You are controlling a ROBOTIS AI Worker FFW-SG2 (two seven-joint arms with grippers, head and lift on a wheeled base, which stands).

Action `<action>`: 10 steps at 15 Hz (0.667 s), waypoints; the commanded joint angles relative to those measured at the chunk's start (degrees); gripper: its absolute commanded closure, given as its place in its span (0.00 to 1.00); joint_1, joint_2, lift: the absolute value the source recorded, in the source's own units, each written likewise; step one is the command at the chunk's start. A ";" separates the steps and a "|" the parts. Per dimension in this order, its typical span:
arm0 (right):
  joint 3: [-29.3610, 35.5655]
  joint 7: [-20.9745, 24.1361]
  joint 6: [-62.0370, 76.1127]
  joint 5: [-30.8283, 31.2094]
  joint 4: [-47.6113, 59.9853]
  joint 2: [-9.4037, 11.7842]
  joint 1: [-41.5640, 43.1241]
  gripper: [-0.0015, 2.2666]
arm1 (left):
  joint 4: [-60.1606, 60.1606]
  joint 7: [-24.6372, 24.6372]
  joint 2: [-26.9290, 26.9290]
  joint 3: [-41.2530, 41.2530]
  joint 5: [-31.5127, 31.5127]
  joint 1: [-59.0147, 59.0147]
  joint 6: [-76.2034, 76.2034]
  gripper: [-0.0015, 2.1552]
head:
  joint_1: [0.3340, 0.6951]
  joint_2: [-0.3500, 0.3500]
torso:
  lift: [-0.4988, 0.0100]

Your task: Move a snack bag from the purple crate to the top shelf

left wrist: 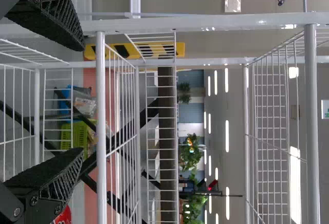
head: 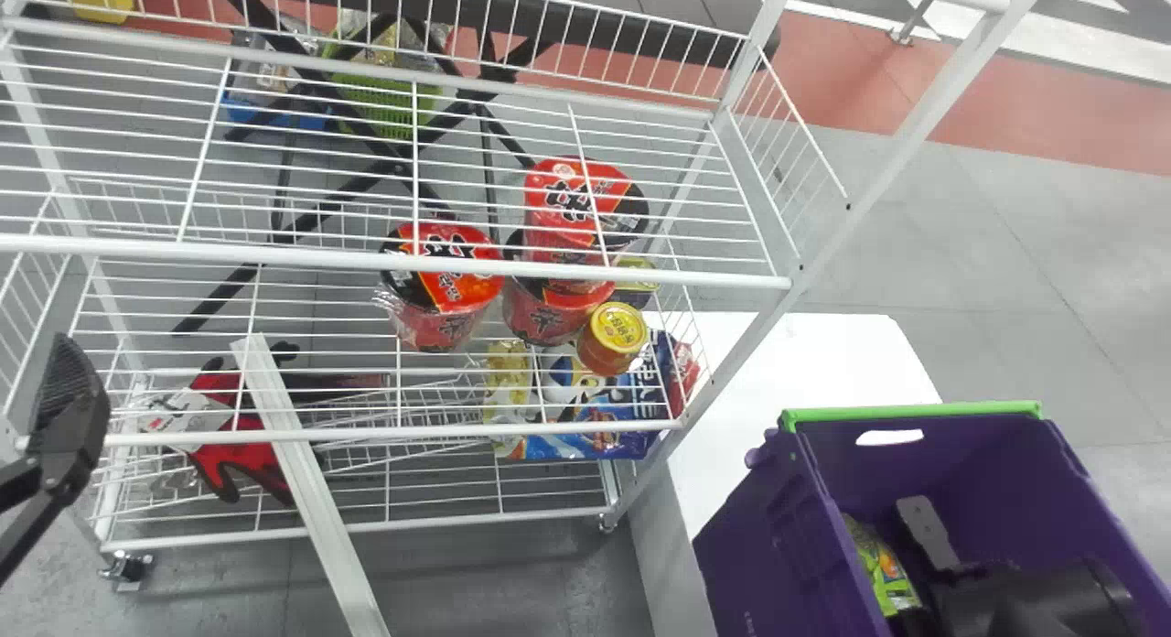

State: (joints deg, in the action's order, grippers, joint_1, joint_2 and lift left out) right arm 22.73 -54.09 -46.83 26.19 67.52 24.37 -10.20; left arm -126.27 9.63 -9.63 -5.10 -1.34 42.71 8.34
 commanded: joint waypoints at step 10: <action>0.39 1.45 2.75 0.00 -0.11 -0.64 -1.40 0.67 | 1.37 0.04 0.05 -0.18 -0.07 -1.05 -0.21 0.06 | 1.00 0.00 | 0.21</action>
State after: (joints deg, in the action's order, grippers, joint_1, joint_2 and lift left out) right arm 23.03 -52.66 -44.07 26.19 67.41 23.77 -11.47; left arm -124.91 9.62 -9.58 -5.20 -1.42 41.66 8.12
